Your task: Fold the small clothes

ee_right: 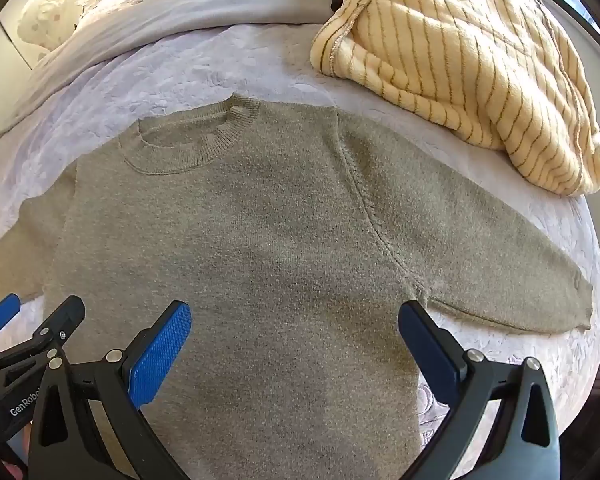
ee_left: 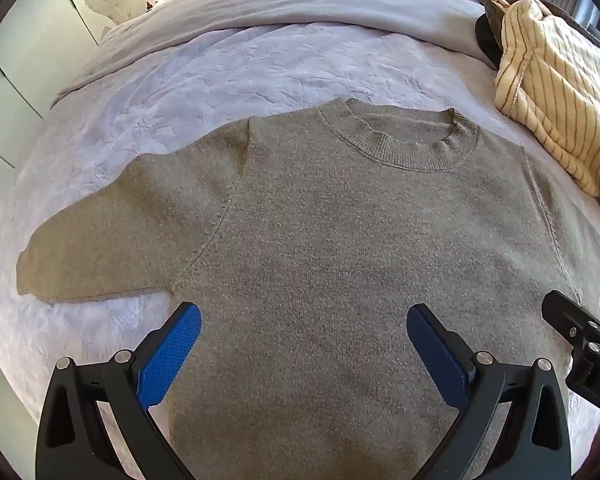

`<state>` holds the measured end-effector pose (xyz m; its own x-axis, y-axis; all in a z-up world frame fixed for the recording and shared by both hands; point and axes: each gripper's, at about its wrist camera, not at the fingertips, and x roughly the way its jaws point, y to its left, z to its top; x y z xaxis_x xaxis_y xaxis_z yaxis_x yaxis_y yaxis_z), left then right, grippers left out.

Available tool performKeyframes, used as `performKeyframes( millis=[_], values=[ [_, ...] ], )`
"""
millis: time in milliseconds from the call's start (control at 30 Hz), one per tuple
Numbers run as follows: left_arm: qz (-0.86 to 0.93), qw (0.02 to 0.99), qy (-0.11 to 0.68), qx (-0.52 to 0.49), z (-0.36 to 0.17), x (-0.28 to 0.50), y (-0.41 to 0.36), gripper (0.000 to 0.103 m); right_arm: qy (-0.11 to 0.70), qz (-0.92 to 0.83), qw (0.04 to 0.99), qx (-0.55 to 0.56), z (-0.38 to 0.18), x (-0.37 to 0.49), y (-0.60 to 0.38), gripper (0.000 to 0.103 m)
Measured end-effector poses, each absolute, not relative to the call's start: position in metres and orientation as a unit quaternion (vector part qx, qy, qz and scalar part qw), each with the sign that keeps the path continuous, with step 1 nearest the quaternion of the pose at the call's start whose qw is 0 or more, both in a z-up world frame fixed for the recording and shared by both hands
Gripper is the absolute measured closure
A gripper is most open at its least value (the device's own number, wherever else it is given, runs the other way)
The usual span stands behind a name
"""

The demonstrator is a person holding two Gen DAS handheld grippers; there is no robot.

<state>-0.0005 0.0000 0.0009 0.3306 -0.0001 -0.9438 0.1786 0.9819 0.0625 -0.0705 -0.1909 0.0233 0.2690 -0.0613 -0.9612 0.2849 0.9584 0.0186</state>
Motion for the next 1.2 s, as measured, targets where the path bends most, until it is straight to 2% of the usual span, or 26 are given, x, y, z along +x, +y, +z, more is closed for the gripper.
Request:
performKeyframes(
  millis=[1200],
  values=[
    [-0.050,0.818,0.566,0.088,0.0038,-0.0019,-0.0010,0.000,0.592,-0.110,0.793,0.092,0.0244,-0.0738,-0.1883,0.000]
  ],
)
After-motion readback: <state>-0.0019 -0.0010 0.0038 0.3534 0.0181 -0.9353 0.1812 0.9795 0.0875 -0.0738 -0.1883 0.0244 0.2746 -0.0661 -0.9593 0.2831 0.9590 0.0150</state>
